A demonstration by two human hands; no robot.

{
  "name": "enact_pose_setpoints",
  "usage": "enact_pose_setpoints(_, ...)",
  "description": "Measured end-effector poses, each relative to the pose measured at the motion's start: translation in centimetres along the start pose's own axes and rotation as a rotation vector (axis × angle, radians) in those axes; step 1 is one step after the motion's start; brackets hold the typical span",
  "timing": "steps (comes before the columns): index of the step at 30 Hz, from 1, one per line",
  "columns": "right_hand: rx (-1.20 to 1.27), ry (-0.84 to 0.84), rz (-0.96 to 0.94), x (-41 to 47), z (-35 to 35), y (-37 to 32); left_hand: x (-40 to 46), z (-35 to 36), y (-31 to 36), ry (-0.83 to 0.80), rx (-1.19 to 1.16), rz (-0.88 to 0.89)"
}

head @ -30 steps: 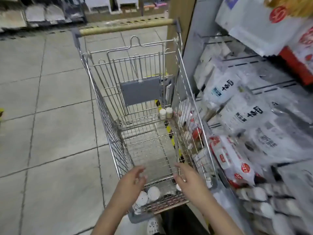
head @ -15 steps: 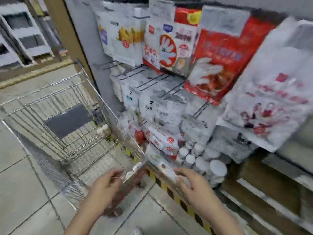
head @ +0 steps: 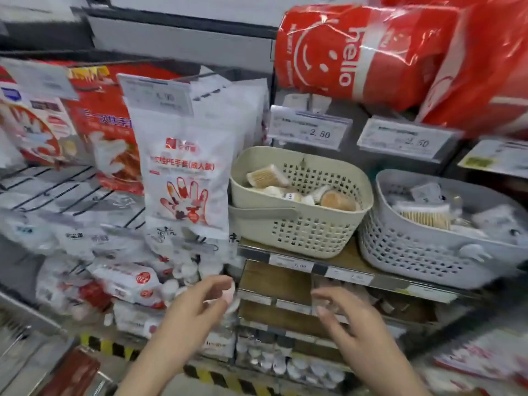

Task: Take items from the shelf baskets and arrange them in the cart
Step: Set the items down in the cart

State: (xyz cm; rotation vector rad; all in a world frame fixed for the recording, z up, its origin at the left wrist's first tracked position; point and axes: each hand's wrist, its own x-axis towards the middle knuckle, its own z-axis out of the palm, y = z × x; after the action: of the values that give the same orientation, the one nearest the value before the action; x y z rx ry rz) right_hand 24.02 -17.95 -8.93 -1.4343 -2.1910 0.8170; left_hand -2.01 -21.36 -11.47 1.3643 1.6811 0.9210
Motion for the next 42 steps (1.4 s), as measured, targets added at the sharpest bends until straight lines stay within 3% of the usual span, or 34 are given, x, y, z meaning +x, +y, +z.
enact_pose_setpoints(7, 0.173, 0.182, -0.072, 1.4, -5.1, 1.0, 2.7, 0.8, 6.3, -0.067, -0.061, 0.155)
enact_pose_setpoints(15, 0.158, 0.372, -0.096, 10.4, -10.0, -0.9, 11.4, -3.3, 11.9, 0.071, 0.060, 0.357)
enact_pose_setpoints(19, 0.029, 0.271, 0.051, 17.7, -10.3, -0.9, 17.8, -2.6, 13.8, 0.065, 0.255, 0.388)
enact_pose_setpoints(23, 0.105, 0.204, 0.238, 22.4, -9.0, 0.0, 22.9, -0.6, 13.4, 0.053, 0.567, 0.361)
enact_pose_setpoints(26, -0.111, 0.217, 0.323, 23.7, -8.0, 1.3, 25.1, 0.5, 12.3, -0.053, 0.608, 0.324)
enact_pose_setpoints(29, -0.224, 0.137, 0.442, 24.1, -7.4, 1.6, 26.6, 0.8, 11.3, -0.047, 0.721, 0.280)
enact_pose_setpoints(33, -0.355, 0.039, 0.550, 24.7, -7.3, 0.8, 27.2, 0.9, 10.6, 0.004, 0.727, 0.277)
enact_pose_setpoints(37, -0.296, 0.010, 0.526, 24.8, -7.0, 0.7, 27.1, 1.0, 10.8, 0.088, 0.757, 0.362)
enact_pose_setpoints(42, -0.100, 0.217, 0.465, 24.1, -7.2, 0.8, 25.2, 0.9, 11.8, 0.307, 0.575, 0.456)
